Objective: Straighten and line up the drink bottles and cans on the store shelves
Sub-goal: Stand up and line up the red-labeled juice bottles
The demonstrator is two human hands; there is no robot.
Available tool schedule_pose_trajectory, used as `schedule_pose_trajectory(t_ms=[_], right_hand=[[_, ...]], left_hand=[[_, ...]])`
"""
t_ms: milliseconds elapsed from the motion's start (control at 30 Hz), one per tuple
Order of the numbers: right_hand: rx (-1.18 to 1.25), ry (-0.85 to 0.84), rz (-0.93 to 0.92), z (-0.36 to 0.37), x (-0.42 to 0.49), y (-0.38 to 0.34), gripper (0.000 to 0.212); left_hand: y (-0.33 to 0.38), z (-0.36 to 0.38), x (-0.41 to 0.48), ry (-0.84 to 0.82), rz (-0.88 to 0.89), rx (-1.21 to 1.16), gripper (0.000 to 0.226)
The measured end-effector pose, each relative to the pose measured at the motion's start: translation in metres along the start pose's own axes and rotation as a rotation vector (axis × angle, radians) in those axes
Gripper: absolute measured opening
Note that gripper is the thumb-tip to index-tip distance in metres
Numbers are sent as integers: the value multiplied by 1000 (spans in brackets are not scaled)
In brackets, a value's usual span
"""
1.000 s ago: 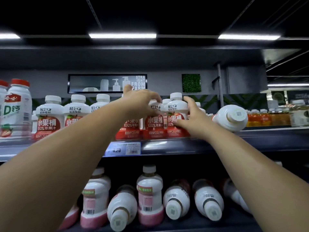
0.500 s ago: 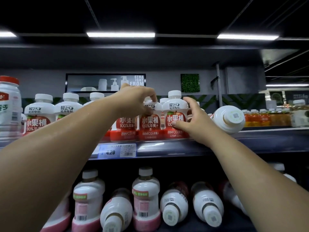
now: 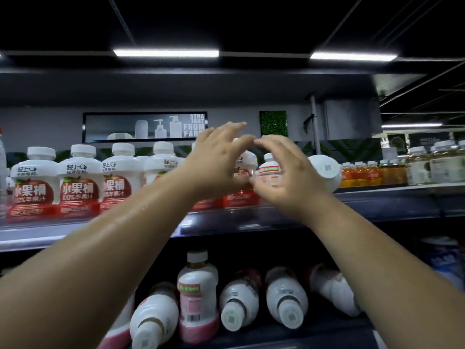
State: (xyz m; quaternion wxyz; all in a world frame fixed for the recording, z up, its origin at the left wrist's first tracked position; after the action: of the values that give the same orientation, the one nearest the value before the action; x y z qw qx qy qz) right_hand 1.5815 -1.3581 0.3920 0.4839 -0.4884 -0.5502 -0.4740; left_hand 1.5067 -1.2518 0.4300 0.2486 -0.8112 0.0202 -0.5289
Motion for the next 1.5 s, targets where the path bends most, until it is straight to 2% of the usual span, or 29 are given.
schedule_pose_trajectory(t_ms=[100,167,300,433,567,700,867,933,1000,1133,1333,1500], right_hand=[[-71,114,-96,-50,1,3,44],[-131,84,10,-71,-4,24,49],[-194,-154,272,-64,-26,71,66],[-178,-109,337,-61,-28,90,68],[-93,-93,351,-52,-11,95,57],[132,-7,562,-40,24,106,36],[207,-171,768,-2,19,117,44],[244,-235,749,2,4,116,52],[159,-286,673,3,-8,120,72],[4,-234,576,6,-18,124,97],[-80,-320,506,16,-21,119,97],[-106,-283,467,12,-21,117,94]], left_hand=[[27,16,0,65,-21,-3,73],[39,29,-3,92,-44,18,73],[51,52,-9,77,-81,120,70],[44,61,-19,53,-175,138,69],[40,58,-26,78,-214,140,65],[37,54,-20,55,-217,120,69],[24,52,-18,32,-267,144,78],[19,50,-23,53,-295,145,80],[20,51,-30,73,-307,181,80],[19,55,-37,108,-333,210,80],[19,56,-38,128,-303,247,73],[20,56,-40,132,-293,258,72]])
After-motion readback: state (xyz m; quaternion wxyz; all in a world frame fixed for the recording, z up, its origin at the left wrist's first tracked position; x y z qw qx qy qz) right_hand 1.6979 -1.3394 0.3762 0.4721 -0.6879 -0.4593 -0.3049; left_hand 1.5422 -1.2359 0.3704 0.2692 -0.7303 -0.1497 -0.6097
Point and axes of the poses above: each hand's wrist, its own x-axis towards the middle knuckle, its own z-axis out of the palm, y = z × x, the point moved 7 cm from there along x, towards the middle knuckle, and after that the axes turned 9 degrees about y, right-handed, at the moved point
